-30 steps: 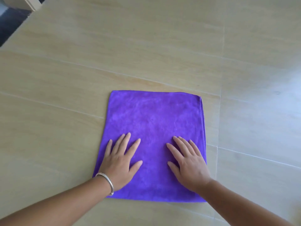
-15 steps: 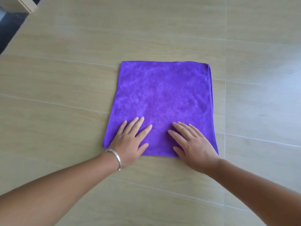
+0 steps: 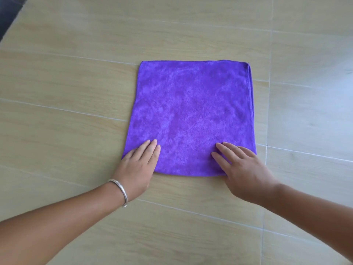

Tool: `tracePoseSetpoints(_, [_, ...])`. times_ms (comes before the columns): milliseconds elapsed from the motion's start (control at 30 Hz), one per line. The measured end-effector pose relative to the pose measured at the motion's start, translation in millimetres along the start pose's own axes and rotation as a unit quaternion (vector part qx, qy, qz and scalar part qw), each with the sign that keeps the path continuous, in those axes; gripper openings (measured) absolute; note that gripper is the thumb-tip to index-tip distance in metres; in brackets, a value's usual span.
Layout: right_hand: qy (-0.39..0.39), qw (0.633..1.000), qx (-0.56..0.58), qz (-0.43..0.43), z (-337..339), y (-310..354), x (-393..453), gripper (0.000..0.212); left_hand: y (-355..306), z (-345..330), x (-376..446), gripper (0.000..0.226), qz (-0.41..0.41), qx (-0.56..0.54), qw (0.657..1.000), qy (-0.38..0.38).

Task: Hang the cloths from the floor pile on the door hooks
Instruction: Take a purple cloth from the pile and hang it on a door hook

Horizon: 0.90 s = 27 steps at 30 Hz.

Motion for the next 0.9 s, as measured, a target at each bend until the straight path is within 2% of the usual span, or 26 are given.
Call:
tracePoseSetpoints(200, [0.068,0.995,-0.055,-0.049,-3,7,0,0.066,1,26,17,0.058,0.009,0.034,0.999,-0.038])
tracePoseSetpoints(333, [0.029,0.997,-0.024,-0.072,5,4,6,0.055,5,29,21,0.047,0.004,0.022,0.999,-0.042])
tracePoseSetpoints(467, [-0.023,0.995,0.044,-0.086,12,-2,10,0.043,17,30,25,0.056,0.013,-0.032,0.999,-0.037])
tracePoseSetpoints(633, [-0.044,0.996,0.042,-0.066,9,-8,9,0.053,17,24,27,0.06,0.022,-0.027,0.999,-0.009])
tracePoseSetpoints(700, [-0.058,0.996,0.03,-0.054,8,-10,10,0.051,19,19,27,0.065,0.027,-0.015,0.999,-0.016])
tracePoseSetpoints(833, [-0.041,0.997,0.021,-0.062,8,-9,9,0.05,19,13,18,0.064,0.058,-0.03,0.998,-0.018])
tracePoseSetpoints(900, [-0.012,0.996,0.036,-0.086,5,-4,4,0.053,16,8,8,0.067,0.088,-0.066,0.994,0.006])
Point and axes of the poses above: each hand's wrist, its own x-axis towards the middle knuckle, its own z-axis out of the back of the hand, y = z × x, the point moved 10 cm from there along x, towards the middle knuckle, and after that the axes turned 8 degrees about x, right-handed, at the moved point
